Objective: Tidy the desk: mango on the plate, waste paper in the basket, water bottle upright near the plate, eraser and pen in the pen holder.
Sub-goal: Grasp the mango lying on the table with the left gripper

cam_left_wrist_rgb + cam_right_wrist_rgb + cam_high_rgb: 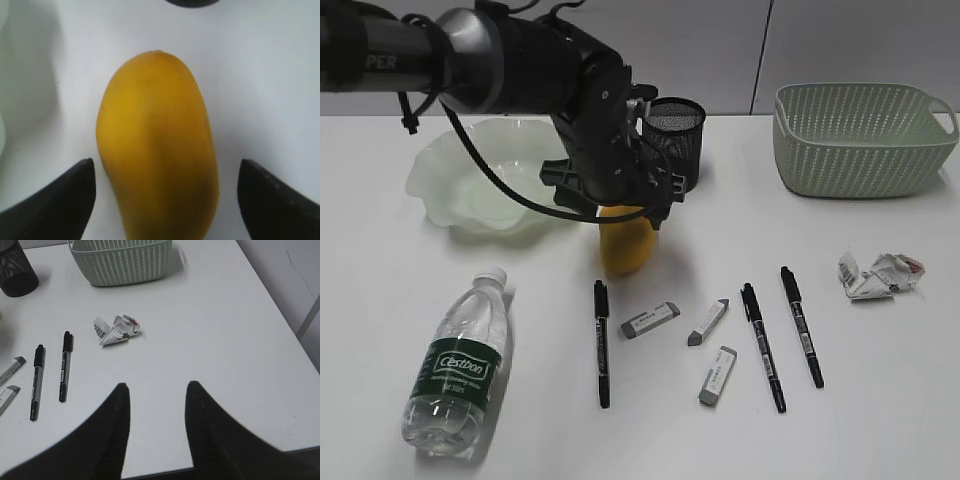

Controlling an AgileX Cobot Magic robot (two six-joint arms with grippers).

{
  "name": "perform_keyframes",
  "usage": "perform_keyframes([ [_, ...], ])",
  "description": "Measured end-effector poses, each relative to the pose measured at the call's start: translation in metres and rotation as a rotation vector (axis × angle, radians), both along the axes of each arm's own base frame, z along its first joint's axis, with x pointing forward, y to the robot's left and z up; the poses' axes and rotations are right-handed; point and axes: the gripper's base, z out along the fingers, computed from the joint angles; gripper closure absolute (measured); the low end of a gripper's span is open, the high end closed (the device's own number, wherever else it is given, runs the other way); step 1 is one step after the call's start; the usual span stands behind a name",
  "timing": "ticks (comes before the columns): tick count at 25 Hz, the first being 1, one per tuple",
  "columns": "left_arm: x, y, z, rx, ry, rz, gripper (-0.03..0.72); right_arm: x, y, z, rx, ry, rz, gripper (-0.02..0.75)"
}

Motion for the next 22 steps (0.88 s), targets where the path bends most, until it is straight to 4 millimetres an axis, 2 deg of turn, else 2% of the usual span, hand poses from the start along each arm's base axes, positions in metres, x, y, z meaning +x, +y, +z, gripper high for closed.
perform_keyframes([
  [8, 0.009, -0.006, -0.027, 0.023, 0.021, 0.025, 0.01, 0.0, 0.0, 0.0, 0.003, 0.0, 0.002, 0.43],
  [10, 0.009, -0.005, -0.033, 0.031, 0.035, 0.03, 0.046, 0.0, 0.0, 0.0, 0.003, 0.0, 0.002, 0.43],
  [12, 0.008, -0.005, -0.035, 0.04, 0.044, 0.033, 0.116, 0.0, 0.0, 0.0, 0.003, 0.0, 0.002, 0.43],
  [15, 0.008, -0.003, -0.031, 0.045, 0.046, 0.036, 0.114, 0.0, 0.0, 0.0, 0.003, 0.0, 0.002, 0.43],
  [17, 0.008, -0.002, -0.014, 0.037, 0.012, 0.024, 0.114, 0.0, 0.0, 0.0, 0.004, 0.0, 0.003, 0.43],
  [18, 0.008, -0.001, 0.001, 0.023, -0.025, 0.011, 0.114, 0.0, 0.0, 0.0, 0.004, 0.0, 0.003, 0.43],
  [20, 0.008, 0.0, 0.039, -0.036, -0.131, -0.013, 0.114, 0.0, 0.0, 0.0, 0.005, 0.0, 0.003, 0.43],
  [22, 0.011, 0.011, 0.079, -0.096, -0.236, -0.008, 0.114, 0.0, 0.0, 0.0, 0.005, 0.0, 0.003, 0.43],
])
